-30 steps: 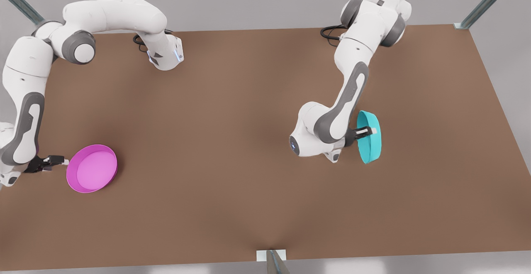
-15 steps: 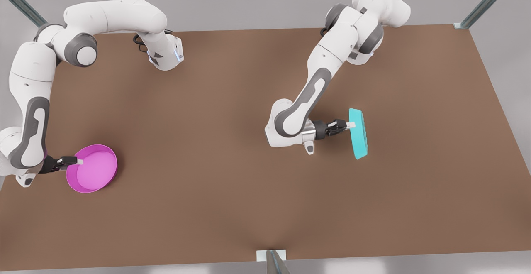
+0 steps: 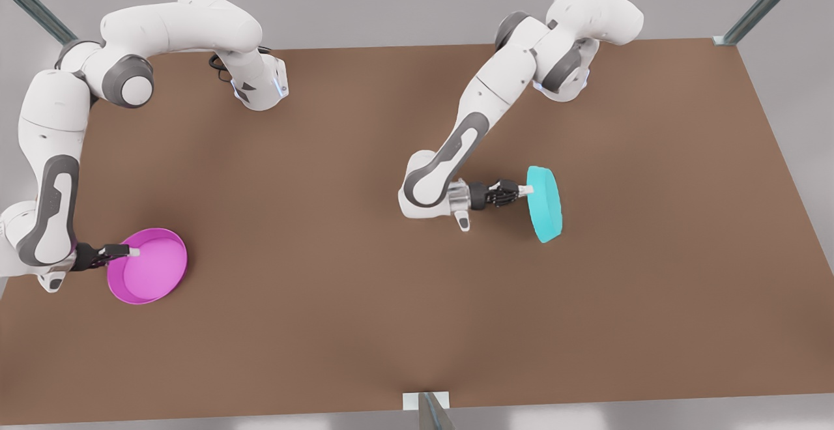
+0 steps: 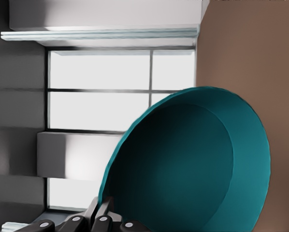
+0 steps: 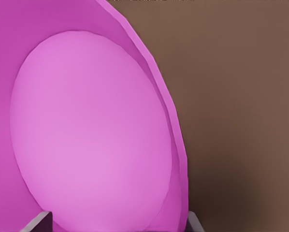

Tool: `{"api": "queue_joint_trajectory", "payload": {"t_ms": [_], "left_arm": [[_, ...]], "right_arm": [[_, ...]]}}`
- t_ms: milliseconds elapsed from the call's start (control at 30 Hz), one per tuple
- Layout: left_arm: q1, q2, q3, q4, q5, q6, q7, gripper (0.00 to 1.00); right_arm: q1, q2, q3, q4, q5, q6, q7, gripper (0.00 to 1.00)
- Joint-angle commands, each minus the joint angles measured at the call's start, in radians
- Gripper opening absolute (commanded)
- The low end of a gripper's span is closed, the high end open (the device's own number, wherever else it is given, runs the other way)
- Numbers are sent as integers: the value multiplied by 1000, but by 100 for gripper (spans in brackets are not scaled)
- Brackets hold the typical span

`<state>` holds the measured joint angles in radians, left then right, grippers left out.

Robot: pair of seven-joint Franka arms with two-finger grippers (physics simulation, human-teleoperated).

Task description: Flip the blue plate over with the left arm, and stack the pink plate on top of the blue plate with the right arm

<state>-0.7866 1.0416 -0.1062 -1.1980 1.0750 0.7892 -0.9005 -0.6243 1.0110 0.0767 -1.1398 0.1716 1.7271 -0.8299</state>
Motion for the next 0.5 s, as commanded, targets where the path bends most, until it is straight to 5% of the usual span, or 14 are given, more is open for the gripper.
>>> {"api": "queue_joint_trajectory", "payload": {"t_ms": [0, 467], "left_arm": [[-2, 0, 0, 0, -13, -5, -3, 21], [-102, 67, 0, 3, 22, -41, -38, 21]], "right_arm": [[0, 0, 0, 0, 0, 0, 0, 100], [40, 15, 2, 46, 57, 58, 15, 100]]}}
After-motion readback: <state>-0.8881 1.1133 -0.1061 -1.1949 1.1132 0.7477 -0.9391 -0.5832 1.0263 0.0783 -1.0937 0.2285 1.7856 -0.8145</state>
